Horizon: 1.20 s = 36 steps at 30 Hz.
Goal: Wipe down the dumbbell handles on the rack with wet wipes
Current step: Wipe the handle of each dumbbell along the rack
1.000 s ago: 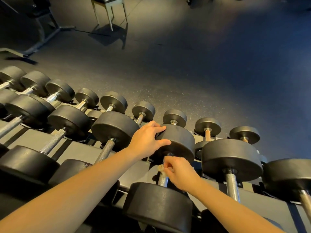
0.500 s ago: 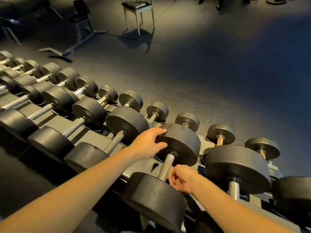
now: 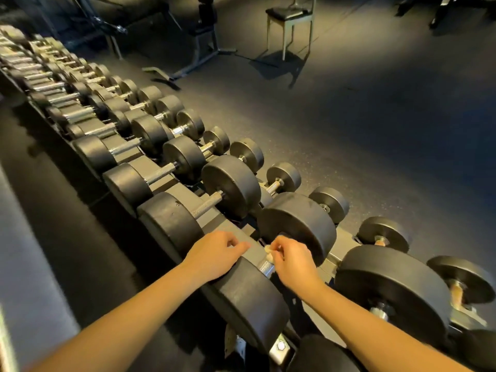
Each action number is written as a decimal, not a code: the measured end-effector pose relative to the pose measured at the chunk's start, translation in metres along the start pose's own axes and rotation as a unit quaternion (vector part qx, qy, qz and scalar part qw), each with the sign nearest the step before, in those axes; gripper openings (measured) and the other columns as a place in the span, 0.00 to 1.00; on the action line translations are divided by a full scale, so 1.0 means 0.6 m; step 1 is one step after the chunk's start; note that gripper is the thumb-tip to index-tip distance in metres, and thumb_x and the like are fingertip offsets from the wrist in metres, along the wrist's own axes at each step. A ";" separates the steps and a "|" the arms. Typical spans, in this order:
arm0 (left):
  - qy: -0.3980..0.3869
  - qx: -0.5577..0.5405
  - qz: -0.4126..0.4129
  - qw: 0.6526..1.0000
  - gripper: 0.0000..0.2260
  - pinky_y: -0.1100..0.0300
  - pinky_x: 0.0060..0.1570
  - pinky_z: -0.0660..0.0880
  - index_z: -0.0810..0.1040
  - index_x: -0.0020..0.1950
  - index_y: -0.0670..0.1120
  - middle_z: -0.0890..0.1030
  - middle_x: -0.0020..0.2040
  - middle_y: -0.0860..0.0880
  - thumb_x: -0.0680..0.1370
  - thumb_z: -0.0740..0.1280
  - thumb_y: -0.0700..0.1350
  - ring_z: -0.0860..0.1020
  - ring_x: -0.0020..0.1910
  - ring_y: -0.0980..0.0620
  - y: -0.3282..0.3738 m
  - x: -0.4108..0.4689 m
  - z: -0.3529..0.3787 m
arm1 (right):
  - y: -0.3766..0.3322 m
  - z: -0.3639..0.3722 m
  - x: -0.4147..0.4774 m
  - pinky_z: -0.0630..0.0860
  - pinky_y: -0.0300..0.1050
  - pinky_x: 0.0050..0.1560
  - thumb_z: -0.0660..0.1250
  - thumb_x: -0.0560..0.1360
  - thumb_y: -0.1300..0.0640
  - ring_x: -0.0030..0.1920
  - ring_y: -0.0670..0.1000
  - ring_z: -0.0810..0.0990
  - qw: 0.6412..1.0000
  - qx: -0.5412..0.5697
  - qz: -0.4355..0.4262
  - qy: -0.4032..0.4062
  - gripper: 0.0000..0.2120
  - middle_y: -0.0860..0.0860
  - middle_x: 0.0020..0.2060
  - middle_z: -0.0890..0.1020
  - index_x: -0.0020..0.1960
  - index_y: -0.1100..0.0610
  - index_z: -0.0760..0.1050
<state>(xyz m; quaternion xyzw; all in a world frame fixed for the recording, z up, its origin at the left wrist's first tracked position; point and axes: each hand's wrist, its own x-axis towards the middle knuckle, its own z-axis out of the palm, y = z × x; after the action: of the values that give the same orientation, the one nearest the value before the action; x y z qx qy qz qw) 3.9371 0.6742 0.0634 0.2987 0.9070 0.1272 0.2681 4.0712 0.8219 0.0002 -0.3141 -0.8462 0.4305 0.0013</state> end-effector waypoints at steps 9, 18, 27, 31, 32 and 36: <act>-0.001 -0.091 -0.022 0.996 0.20 0.52 0.56 0.78 0.84 0.53 0.52 0.84 0.48 0.51 0.83 0.59 0.63 0.81 0.47 0.55 -0.009 -0.044 -0.005 | -0.012 -0.032 0.042 0.78 0.48 0.58 0.69 0.80 0.53 0.54 0.54 0.81 0.945 -0.289 -0.130 -0.086 0.14 0.52 0.56 0.78 0.65 0.52 0.75; 0.136 0.051 0.076 0.987 0.12 0.60 0.62 0.74 0.81 0.63 0.54 0.81 0.59 0.58 0.83 0.65 0.55 0.77 0.57 0.59 -0.048 -0.045 -0.073 | -0.028 -0.015 0.035 0.81 0.45 0.51 0.65 0.81 0.57 0.43 0.47 0.81 0.937 -0.122 -0.187 -0.268 0.08 0.50 0.44 0.84 0.54 0.55 0.83; 0.283 0.218 0.078 0.931 0.29 0.40 0.78 0.58 0.76 0.72 0.48 0.72 0.75 0.44 0.76 0.70 0.63 0.68 0.76 0.41 -0.126 0.003 -0.106 | -0.029 -0.030 0.043 0.78 0.45 0.52 0.61 0.84 0.51 0.49 0.52 0.81 0.966 -0.241 -0.060 -0.067 0.08 0.51 0.50 0.80 0.57 0.53 0.75; 0.250 0.158 -0.020 0.955 0.41 0.42 0.77 0.60 0.67 0.79 0.45 0.68 0.78 0.43 0.76 0.60 0.73 0.65 0.78 0.41 -0.153 0.032 -0.116 | -0.045 -0.017 0.025 0.82 0.49 0.48 0.63 0.82 0.57 0.42 0.51 0.81 0.964 -0.140 -0.097 -0.204 0.06 0.52 0.42 0.82 0.51 0.55 0.79; 0.255 0.111 -0.031 0.960 0.39 0.42 0.76 0.63 0.68 0.78 0.45 0.70 0.77 0.44 0.78 0.59 0.71 0.67 0.77 0.42 -0.157 0.038 -0.116 | -0.051 -0.021 0.031 0.83 0.49 0.46 0.63 0.81 0.59 0.41 0.51 0.83 0.958 -0.105 -0.081 -0.253 0.06 0.55 0.41 0.83 0.50 0.57 0.80; 0.300 -0.162 -0.054 0.939 0.22 0.46 0.69 0.71 0.72 0.74 0.47 0.78 0.69 0.48 0.86 0.57 0.58 0.74 0.68 0.47 -0.168 0.056 -0.133 | -0.096 -0.025 0.081 0.85 0.47 0.40 0.63 0.81 0.63 0.32 0.51 0.82 0.979 0.043 0.001 -0.198 0.07 0.59 0.36 0.83 0.48 0.61 0.79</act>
<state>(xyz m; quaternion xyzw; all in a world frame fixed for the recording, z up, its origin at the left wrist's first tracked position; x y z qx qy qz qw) 3.8218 0.6093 0.0759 0.1494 0.9273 0.3413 0.0350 4.0055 0.8340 0.0388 -0.2228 -0.8102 0.5199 -0.1535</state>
